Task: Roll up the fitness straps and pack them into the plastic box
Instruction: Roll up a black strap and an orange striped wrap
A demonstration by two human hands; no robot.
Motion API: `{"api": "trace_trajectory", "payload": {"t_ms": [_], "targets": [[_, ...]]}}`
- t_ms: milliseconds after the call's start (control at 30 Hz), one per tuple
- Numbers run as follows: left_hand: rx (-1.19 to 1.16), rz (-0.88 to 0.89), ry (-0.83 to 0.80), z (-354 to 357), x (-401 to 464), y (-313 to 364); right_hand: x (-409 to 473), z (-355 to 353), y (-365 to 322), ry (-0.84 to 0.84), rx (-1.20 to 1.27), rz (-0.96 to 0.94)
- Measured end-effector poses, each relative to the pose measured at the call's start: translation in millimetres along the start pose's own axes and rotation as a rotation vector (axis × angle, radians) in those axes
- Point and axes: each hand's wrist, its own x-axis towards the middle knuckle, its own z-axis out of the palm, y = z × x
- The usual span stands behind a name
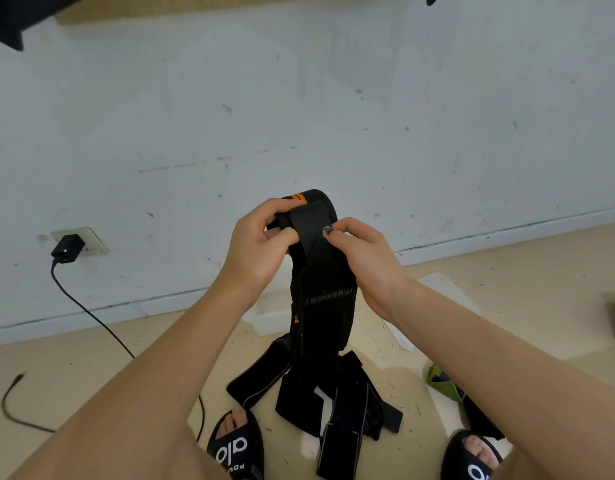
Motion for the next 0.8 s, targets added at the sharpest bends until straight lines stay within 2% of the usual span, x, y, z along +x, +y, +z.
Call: {"api": "trace_trajectory", "payload": {"t_ms": [167,400,800], "targets": [[-0.043,-0.039,0.042,0.6,0.4,2.0,-0.6,-1.0,-1.5,-0.024,0.015,0.007],[-0.029,0.016,0.061,3.2,1.3,-1.0,-1.8,-0.8,-2.5,-0.041,0.04,0.024],[-0.08,0.033,0.142,8.6,3.3,-1.5,-3.5,1.2,-2.4,-0.006,-0.11,-0.058]]}}
